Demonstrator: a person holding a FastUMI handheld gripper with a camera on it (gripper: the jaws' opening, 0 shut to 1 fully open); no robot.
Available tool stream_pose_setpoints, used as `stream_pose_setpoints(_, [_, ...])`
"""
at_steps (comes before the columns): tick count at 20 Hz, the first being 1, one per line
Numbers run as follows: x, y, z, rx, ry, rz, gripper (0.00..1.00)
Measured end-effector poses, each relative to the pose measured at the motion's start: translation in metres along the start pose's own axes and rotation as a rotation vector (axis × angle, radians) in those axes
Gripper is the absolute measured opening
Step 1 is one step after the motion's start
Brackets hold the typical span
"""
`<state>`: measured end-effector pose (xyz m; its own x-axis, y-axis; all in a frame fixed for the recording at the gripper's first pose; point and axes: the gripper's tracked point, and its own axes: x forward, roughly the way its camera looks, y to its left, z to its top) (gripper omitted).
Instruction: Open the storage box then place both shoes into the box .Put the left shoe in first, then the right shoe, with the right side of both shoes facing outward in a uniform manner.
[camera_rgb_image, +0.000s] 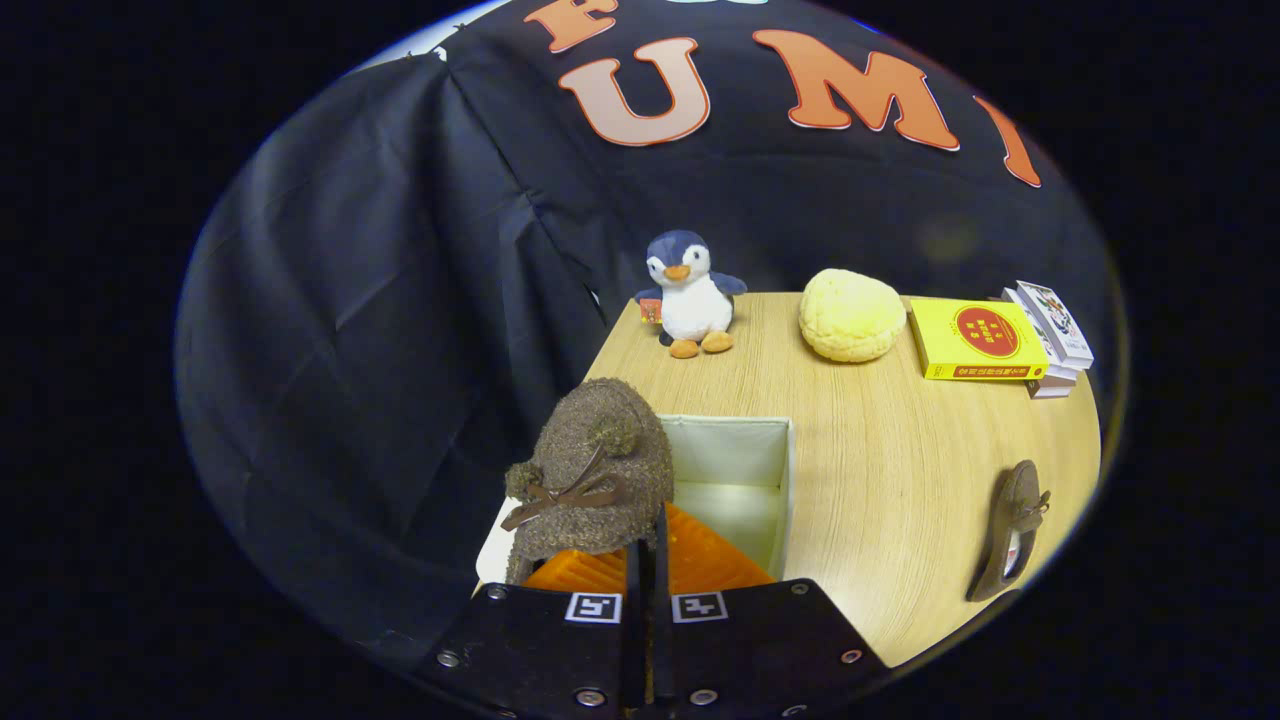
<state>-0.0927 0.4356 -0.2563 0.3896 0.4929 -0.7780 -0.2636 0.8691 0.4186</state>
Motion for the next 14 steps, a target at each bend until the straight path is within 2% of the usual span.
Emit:
stream_pose_setpoints(9, [0.053,0.01,-0.039,0.003,0.162,-0.112,0.04])
stream_pose_setpoints(11, [0.069,0.007,-0.048,-0.031,0.211,-0.14,0.04])
stream_pose_setpoints(13, [0.076,0.011,-0.065,-0.052,0.278,-0.135,0.04])
stream_pose_setpoints(14, [0.079,0.015,-0.07,-0.06,0.297,-0.12,0.08])
